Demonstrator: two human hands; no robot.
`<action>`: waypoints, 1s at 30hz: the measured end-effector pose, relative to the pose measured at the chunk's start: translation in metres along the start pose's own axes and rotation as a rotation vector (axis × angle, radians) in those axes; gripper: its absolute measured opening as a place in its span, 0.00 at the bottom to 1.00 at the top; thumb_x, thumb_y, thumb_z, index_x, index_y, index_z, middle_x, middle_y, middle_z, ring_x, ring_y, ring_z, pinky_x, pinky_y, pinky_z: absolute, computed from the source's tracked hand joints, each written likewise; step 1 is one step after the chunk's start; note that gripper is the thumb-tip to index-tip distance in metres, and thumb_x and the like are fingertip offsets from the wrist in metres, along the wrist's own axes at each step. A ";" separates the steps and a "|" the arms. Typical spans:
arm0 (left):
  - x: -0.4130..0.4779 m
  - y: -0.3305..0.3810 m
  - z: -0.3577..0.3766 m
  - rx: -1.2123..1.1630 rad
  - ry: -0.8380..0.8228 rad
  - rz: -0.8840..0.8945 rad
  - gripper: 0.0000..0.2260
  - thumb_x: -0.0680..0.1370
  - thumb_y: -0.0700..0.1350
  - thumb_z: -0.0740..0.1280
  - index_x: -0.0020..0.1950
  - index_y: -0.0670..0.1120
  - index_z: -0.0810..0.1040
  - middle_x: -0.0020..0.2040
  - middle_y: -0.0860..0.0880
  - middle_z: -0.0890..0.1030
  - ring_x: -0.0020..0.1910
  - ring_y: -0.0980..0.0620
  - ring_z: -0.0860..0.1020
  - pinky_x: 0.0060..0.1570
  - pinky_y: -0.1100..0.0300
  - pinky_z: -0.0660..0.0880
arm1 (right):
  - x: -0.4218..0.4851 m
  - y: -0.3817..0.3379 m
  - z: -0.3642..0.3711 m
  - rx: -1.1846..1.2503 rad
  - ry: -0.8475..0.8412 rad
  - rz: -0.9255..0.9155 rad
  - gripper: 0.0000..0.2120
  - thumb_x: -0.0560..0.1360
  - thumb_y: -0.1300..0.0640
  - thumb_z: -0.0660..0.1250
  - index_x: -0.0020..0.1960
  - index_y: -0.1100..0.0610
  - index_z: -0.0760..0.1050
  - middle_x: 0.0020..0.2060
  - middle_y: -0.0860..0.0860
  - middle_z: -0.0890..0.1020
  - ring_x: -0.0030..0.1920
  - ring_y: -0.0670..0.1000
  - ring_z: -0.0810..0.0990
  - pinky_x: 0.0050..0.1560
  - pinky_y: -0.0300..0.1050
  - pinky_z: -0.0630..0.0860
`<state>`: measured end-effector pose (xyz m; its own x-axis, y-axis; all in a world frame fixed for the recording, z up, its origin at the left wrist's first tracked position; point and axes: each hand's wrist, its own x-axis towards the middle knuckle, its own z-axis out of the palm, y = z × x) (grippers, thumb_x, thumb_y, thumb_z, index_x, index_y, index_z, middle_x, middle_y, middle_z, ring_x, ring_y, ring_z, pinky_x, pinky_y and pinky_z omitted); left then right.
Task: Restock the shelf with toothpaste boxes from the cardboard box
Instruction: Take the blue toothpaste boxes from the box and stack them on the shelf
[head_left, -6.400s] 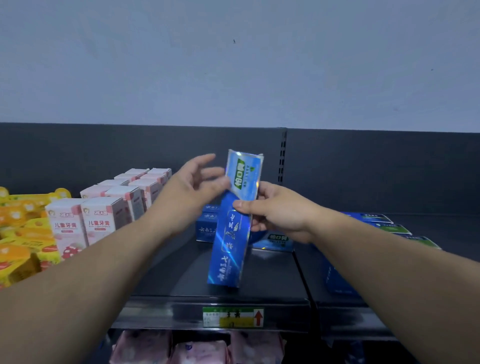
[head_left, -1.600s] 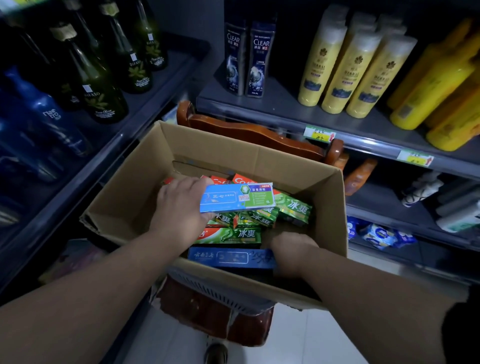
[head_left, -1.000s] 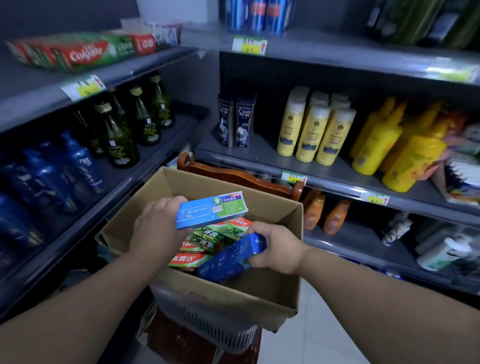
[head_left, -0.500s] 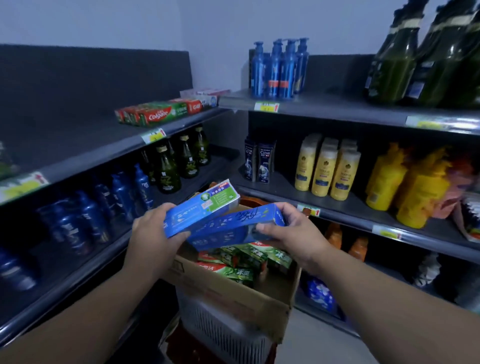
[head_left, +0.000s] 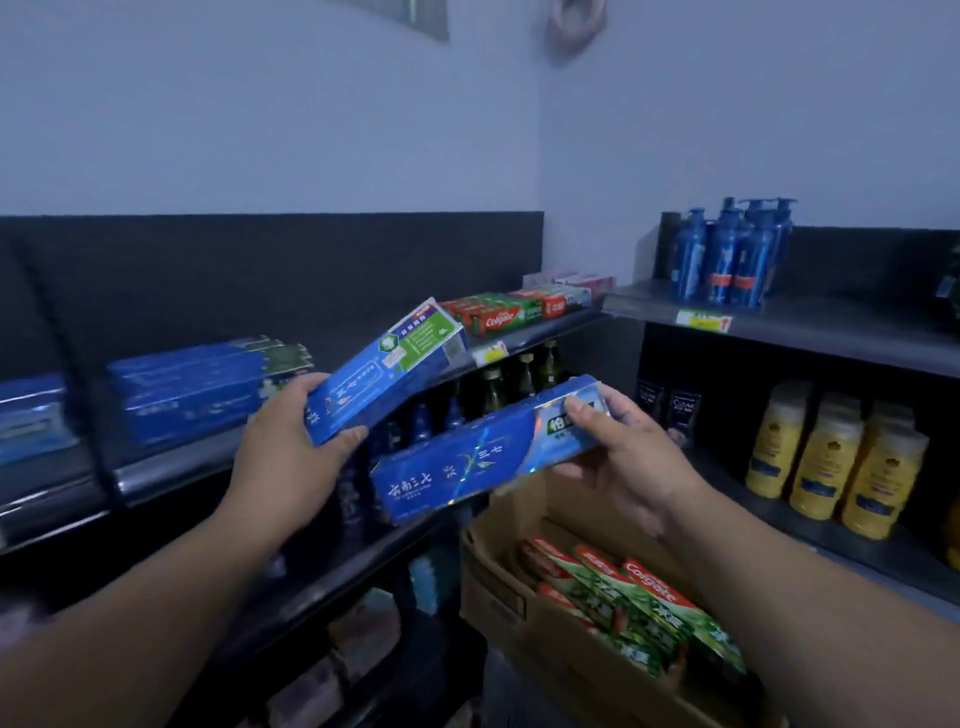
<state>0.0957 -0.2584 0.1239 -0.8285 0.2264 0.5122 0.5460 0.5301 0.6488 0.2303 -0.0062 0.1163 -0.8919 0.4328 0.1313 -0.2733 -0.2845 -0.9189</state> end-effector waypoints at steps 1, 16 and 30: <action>0.005 -0.008 -0.014 0.014 0.029 -0.004 0.24 0.72 0.47 0.74 0.66 0.51 0.71 0.57 0.52 0.76 0.57 0.48 0.74 0.54 0.56 0.68 | 0.010 0.002 0.019 0.009 -0.024 0.006 0.10 0.77 0.60 0.66 0.59 0.56 0.75 0.48 0.56 0.83 0.41 0.51 0.84 0.35 0.46 0.82; 0.065 -0.140 -0.228 0.169 0.430 -0.127 0.22 0.71 0.46 0.74 0.64 0.51 0.73 0.56 0.51 0.78 0.55 0.48 0.75 0.56 0.55 0.70 | 0.116 0.081 0.301 0.226 -0.394 0.154 0.11 0.79 0.65 0.63 0.60 0.58 0.75 0.47 0.57 0.85 0.45 0.56 0.85 0.43 0.49 0.83; 0.046 -0.172 -0.283 0.293 0.568 -0.240 0.20 0.71 0.43 0.74 0.61 0.50 0.74 0.53 0.52 0.79 0.51 0.52 0.76 0.51 0.59 0.69 | 0.143 0.098 0.420 -0.073 -0.653 0.066 0.10 0.77 0.61 0.69 0.57 0.56 0.73 0.43 0.51 0.85 0.44 0.52 0.84 0.46 0.51 0.81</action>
<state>-0.0009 -0.5706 0.1949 -0.6849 -0.3467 0.6409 0.2327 0.7295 0.6432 -0.0750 -0.3317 0.2009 -0.9474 -0.1984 0.2510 -0.2056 -0.2236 -0.9527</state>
